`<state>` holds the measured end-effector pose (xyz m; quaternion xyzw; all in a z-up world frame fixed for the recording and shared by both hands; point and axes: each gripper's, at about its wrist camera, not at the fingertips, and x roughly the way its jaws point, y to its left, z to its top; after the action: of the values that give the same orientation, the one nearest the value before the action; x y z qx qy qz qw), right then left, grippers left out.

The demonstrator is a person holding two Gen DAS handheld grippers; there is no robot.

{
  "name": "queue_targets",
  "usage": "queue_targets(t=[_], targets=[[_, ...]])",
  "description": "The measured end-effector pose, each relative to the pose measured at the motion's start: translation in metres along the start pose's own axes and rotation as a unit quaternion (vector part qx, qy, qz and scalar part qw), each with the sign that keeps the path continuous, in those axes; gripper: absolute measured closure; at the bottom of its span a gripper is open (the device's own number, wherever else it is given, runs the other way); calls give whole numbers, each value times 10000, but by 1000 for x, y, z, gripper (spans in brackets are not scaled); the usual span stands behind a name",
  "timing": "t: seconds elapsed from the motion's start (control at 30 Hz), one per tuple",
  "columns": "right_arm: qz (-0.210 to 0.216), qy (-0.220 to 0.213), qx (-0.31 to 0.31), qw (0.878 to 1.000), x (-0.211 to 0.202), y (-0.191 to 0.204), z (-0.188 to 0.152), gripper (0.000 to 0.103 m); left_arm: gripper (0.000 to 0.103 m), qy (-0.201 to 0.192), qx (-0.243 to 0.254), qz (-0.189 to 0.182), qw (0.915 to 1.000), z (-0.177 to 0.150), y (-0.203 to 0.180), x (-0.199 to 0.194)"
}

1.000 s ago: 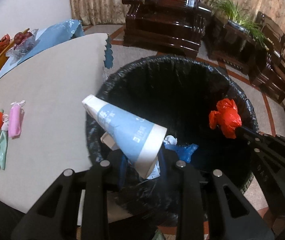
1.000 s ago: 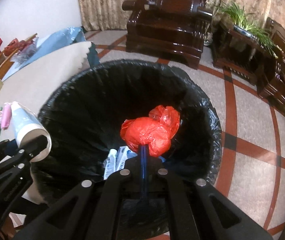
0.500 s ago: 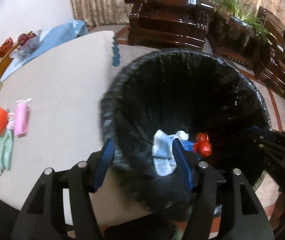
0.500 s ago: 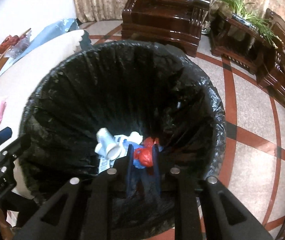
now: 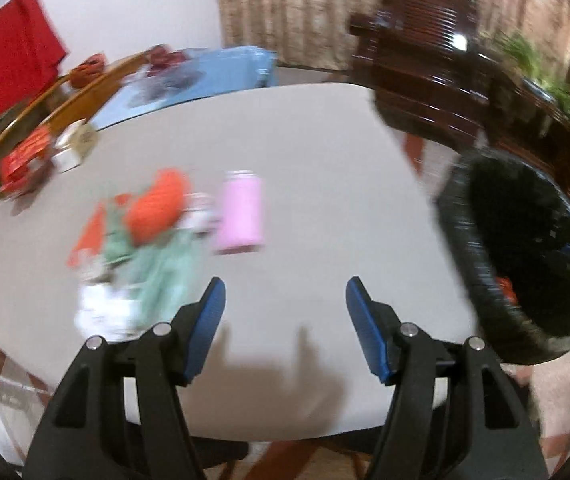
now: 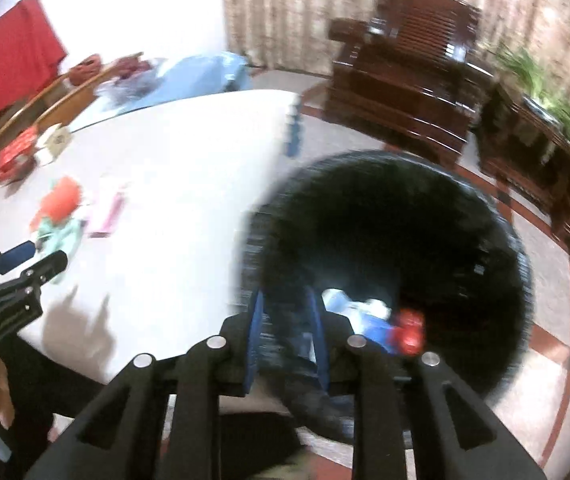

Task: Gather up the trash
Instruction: 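Move back to the pile and close the left gripper on the white tissue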

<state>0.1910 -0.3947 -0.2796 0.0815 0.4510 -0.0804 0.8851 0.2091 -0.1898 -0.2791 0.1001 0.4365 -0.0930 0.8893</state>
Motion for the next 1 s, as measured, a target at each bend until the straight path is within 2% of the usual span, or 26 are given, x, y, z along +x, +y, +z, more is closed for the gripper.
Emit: queue_targets(t=[0.27,0.4,0.7,1.0], targets=[[452,19,-392,9982,12,106,13,78,41,-17,-605,602,9963,-16,128,-1],[572,44,-482,9972,20,144,17,78,41,30,-757,665,9949,-28,165,7],[552,113,-613,9965,50,214,16,78,41,111,-706,306,9970,-41,195,31],[445,176,-693,9964,76,252,16,77,41,284,-688,-2,9972,-45,201,67]])
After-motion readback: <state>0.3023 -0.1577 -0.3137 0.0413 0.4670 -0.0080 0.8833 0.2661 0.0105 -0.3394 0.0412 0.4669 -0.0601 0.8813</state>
